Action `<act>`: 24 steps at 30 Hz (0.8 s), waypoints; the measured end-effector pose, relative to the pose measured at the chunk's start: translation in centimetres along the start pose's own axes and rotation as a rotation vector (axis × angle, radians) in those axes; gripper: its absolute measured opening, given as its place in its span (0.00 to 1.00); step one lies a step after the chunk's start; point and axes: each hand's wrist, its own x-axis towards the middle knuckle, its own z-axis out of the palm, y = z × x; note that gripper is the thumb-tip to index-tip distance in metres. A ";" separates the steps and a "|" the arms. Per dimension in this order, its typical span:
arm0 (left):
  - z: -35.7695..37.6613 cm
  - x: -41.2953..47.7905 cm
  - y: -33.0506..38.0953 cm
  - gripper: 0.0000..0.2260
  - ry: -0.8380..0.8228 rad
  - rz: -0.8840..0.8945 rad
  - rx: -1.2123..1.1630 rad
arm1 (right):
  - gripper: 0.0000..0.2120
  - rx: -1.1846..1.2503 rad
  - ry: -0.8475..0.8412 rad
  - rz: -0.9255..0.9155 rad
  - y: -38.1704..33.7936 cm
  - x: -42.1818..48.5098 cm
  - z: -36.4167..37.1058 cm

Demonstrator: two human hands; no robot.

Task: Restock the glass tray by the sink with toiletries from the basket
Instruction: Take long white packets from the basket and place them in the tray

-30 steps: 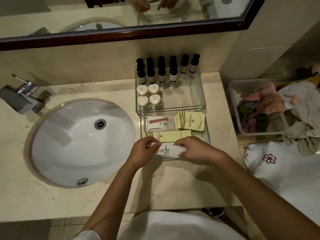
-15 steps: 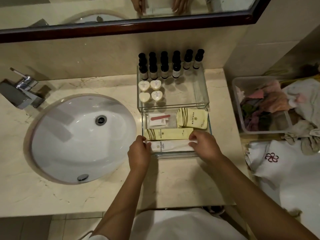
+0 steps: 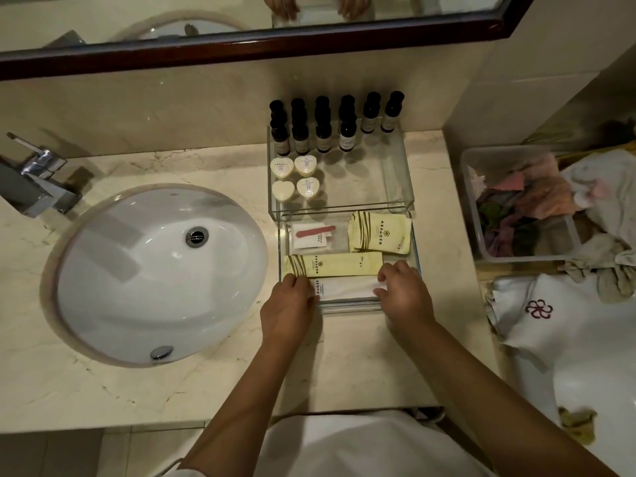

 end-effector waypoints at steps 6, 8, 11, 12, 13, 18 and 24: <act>-0.6 0.4 0.1 0.09 -0.035 -0.036 -0.004 | 0.04 0.077 0.005 -0.028 0.2 -0.5 0.0; -1.1 0.5 0.5 0.08 -0.041 -0.050 -0.002 | 0.05 0.172 0.013 -0.009 0.2 -0.8 -0.5; -2.3 1.2 1.7 0.08 -0.012 -0.017 -0.022 | 0.08 0.295 0.120 0.092 0.1 -0.5 -2.2; -2.8 1.8 2.4 0.09 -0.001 0.007 -0.035 | 0.10 0.282 0.157 0.117 0.2 0.0 -2.7; -3.2 2.6 3.2 0.10 0.006 0.027 -0.057 | 0.13 0.235 0.171 0.129 0.4 0.7 -3.2; -3.7 7.3 7.7 0.17 -0.034 -0.009 -0.302 | 0.26 -0.027 0.087 0.068 1.5 4.7 -3.6; -2.3 10.1 9.4 0.15 -0.062 -0.097 -0.338 | 0.30 -0.143 0.097 -0.065 2.5 6.0 -2.0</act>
